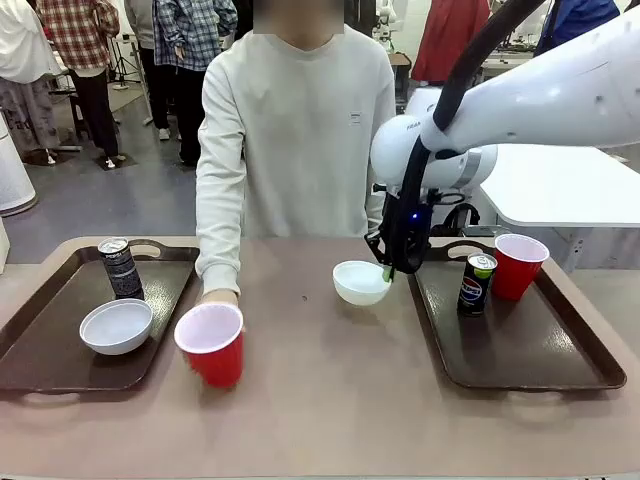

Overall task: Prepare tableware on both trays.
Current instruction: Pick up a Picnic Bowl from the table and place it on a Handle tray.

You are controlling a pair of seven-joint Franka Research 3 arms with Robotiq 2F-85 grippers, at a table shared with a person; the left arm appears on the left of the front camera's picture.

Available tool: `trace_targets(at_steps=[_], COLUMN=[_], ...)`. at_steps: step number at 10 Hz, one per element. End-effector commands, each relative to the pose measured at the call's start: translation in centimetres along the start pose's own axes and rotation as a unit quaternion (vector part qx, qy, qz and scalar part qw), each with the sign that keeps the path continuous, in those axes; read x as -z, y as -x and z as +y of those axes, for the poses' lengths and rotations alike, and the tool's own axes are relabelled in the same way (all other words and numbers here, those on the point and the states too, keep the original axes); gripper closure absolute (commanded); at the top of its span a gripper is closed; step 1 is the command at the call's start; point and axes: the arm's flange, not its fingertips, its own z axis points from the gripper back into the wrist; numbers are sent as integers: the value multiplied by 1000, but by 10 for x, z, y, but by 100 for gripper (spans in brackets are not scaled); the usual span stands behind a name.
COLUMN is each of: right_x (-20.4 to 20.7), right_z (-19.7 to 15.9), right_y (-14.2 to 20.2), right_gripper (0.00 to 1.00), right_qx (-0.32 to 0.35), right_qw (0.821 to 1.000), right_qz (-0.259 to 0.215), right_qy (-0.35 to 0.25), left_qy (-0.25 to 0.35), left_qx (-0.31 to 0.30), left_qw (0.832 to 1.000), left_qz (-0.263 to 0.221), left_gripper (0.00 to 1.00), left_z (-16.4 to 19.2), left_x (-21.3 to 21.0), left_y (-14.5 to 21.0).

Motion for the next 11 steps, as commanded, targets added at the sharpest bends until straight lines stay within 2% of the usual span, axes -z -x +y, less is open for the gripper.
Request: trace_targets(at_steps=[1, 3, 5, 8, 9, 10, 11], right_x=[-68, -97, -91, -76, -71, -85, -85], right_z=[3, -12, -47, -121, -128, -103, -103], right_y=[91, 160, 202, 204, 198, 214, 214], right_gripper=[100, 100, 100, 100, 100, 100, 100], right_qx=[-57, -39, -9, 48, 54, 42, 42], right_qw=[996, 994, 995, 997, 996, 996, 996], right_qz=[8, 0, -21, -44, -45, -30, -30], right_qy=[73, 103, 96, 31, 59, 66, 66], left_qy=[0, 0, 0, 0, 0, 0, 0], left_qx=[-3, -3, -3, -3, -3, -3, -3], left_qw=[1000, 1000, 1000, 1000, 1000, 1000, 1000], left_qz=[-11, -11, -11, -11, -11, -11, -11], left_gripper=[0, 0, 0, 0, 0, 0, 0], left_z=[-2, -2, -2, -2, -2, -2, -2], left_x=[2, 2, 2, 2, 2, 2, 2], left_y=[2, 2, 2, 2, 2, 2, 2])
